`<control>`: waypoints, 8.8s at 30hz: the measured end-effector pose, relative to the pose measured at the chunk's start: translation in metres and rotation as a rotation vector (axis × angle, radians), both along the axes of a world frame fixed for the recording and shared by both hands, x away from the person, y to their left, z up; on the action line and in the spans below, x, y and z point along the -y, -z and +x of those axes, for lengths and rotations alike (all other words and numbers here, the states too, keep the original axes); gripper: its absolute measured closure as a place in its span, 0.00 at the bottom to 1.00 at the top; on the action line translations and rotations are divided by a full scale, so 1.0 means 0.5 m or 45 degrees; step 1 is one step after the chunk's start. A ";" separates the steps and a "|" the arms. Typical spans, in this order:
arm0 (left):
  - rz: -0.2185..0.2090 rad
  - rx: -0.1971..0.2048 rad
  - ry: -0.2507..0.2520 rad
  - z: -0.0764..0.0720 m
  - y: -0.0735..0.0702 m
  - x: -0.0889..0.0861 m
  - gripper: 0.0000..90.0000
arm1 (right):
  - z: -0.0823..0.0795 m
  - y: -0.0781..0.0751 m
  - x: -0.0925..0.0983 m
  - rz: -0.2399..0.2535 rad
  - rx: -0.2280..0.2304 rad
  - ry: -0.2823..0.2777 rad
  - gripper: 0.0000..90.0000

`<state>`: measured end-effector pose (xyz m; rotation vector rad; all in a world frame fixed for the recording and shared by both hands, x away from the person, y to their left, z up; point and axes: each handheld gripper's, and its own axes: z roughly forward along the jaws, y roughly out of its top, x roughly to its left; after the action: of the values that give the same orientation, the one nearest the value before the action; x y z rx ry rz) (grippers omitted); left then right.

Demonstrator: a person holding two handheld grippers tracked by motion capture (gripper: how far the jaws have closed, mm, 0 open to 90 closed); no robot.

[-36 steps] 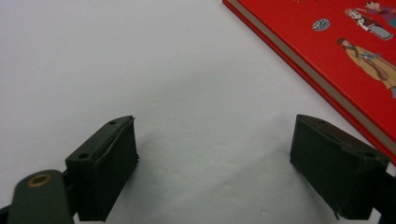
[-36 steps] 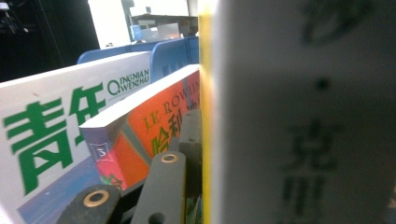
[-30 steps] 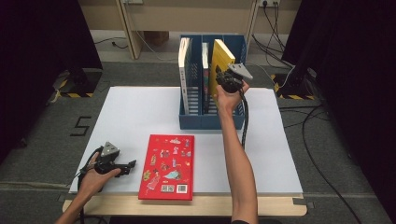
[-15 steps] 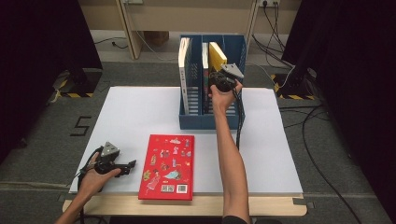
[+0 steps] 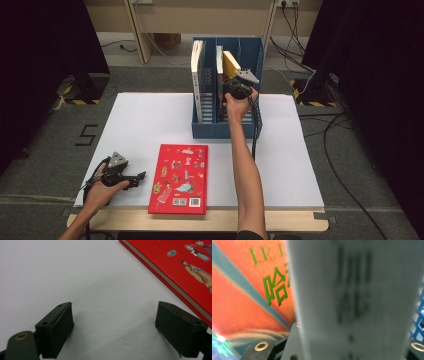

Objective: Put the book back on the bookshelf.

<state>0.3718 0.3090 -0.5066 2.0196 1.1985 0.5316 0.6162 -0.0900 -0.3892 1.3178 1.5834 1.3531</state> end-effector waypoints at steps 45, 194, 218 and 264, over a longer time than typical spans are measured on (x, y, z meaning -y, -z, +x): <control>0.001 0.002 -0.001 0.000 0.000 0.001 0.15 | -0.104 -0.005 0.067 -0.081 -0.118 -0.235 0.66; -0.005 0.000 0.001 0.000 0.000 0.000 0.15 | -0.330 0.060 0.146 0.063 -0.197 -0.412 0.33; -0.002 0.003 0.004 -0.001 0.000 0.000 0.16 | -0.383 0.091 0.154 0.043 -0.240 -0.419 0.28; -0.002 -0.003 0.104 -0.024 -0.002 0.028 0.15 | -0.441 0.171 0.046 0.074 -0.441 -0.594 0.23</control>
<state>0.3598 0.2952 -0.5056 2.0587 1.1121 0.4886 0.3959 -0.1130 -0.4748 1.3201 2.2068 1.5055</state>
